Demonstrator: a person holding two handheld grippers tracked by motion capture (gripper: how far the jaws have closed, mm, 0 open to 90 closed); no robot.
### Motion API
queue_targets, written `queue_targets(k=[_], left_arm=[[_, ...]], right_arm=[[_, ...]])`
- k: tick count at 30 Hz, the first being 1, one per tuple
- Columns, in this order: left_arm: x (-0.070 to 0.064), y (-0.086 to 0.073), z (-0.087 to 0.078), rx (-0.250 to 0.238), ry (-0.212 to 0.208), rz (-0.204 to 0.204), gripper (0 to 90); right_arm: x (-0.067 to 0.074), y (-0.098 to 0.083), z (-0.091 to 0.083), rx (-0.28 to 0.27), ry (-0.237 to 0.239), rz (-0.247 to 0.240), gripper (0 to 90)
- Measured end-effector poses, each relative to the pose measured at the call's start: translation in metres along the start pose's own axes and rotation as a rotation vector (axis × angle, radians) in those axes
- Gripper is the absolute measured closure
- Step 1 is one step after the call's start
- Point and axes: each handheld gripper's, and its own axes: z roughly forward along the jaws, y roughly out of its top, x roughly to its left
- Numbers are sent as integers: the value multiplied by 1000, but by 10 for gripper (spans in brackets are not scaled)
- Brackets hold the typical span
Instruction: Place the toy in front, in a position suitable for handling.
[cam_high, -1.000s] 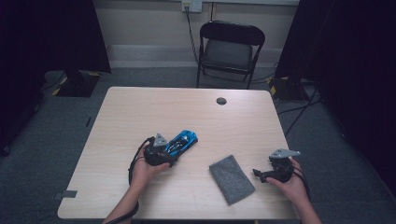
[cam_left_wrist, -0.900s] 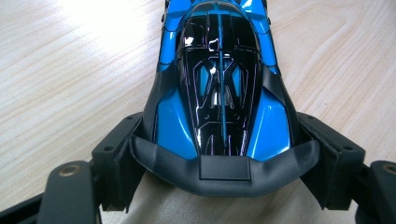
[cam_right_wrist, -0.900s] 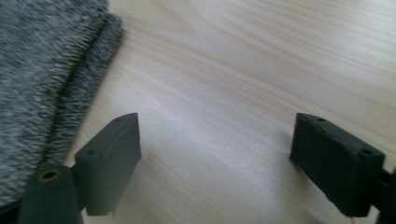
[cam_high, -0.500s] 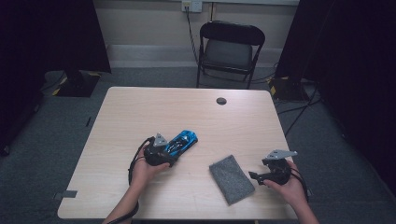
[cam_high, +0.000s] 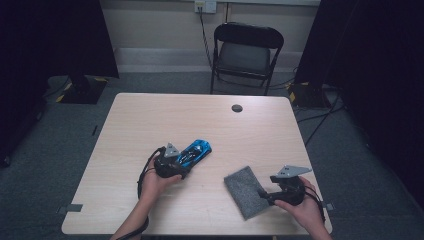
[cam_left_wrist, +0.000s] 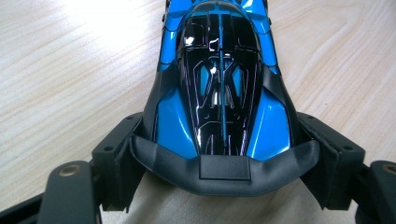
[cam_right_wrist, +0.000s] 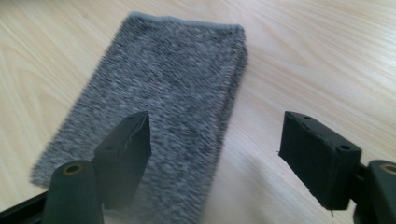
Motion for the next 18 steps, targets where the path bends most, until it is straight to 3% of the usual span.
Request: queue_targets(k=[5, 9, 18], left_arm=[[0, 0, 0, 0, 1, -1, 241], [0, 0, 0, 0, 1, -1, 240], [0, 0, 0, -1, 1, -1, 240]], right_arm=[[16, -1, 2, 13, 21, -15, 265], [20, 0, 3, 1, 22, -4, 282], [27, -1, 7, 7, 12, -30, 305]])
